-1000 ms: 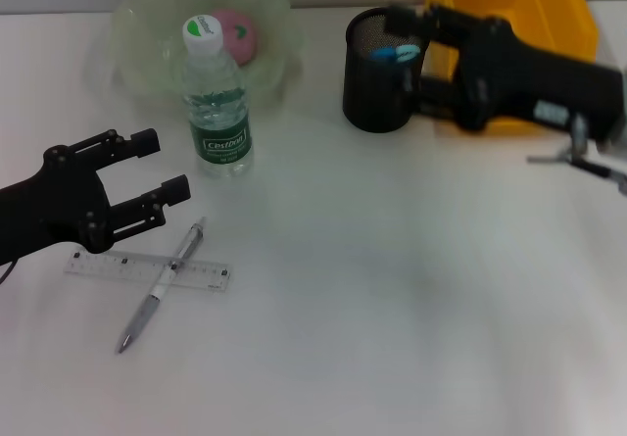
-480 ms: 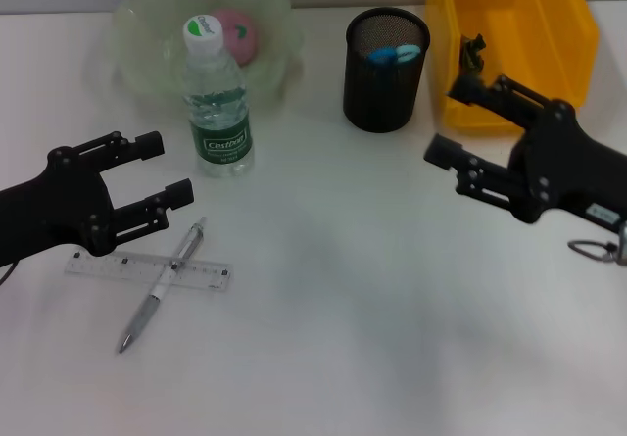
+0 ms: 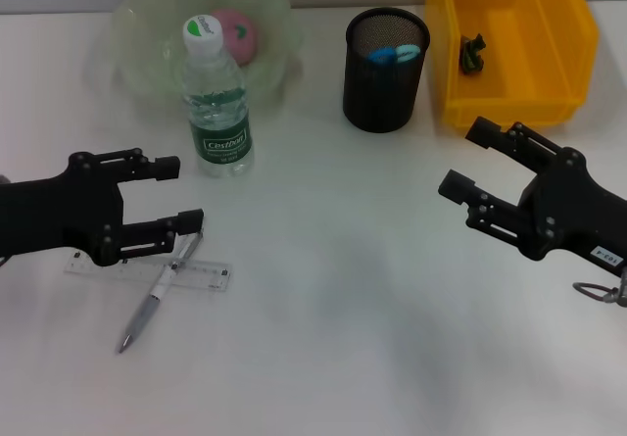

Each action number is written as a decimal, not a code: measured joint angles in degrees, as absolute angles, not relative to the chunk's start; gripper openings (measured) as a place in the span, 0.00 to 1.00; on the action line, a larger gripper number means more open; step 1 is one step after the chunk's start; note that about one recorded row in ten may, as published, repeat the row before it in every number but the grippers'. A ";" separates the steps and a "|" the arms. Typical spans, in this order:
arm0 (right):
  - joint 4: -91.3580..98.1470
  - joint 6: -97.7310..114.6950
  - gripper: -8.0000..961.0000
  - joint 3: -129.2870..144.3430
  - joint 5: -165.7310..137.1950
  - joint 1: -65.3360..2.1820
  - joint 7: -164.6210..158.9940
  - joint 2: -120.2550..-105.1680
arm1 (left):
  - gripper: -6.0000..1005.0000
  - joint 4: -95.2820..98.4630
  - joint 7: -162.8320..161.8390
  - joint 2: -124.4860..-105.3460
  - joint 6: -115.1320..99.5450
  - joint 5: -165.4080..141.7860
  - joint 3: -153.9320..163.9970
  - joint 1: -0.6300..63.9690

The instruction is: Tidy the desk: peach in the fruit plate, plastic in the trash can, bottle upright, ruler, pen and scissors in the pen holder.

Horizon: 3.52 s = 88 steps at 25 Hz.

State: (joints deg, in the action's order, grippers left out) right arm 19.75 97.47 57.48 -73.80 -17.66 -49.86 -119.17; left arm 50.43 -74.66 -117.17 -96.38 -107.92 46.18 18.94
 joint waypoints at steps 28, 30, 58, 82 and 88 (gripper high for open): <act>17.79 96.55 0.79 55.80 -73.73 -18.93 -49.63 -119.27 | 0.64 74.28 -104.49 -118.66 -93.61 -141.14 74.33 28.74; 17.71 96.56 0.79 55.76 -73.74 -18.97 -49.63 -119.31 | 0.64 74.65 -105.85 -118.80 -91.53 -142.53 78.40 29.41; 16.33 96.59 0.79 54.37 -73.65 -20.71 -49.64 -119.36 | 0.63 74.08 -108.02 -119.01 -87.23 -146.97 85.92 30.06; 15.59 96.59 0.79 53.01 -73.65 -21.39 -50.07 -119.35 | 0.63 72.60 -108.41 -119.10 -85.55 -147.37 87.75 30.72; 15.48 96.58 0.79 52.97 -73.65 -21.38 -50.10 -119.35 | 0.63 72.59 -108.40 -119.09 -85.51 -147.36 87.84 30.71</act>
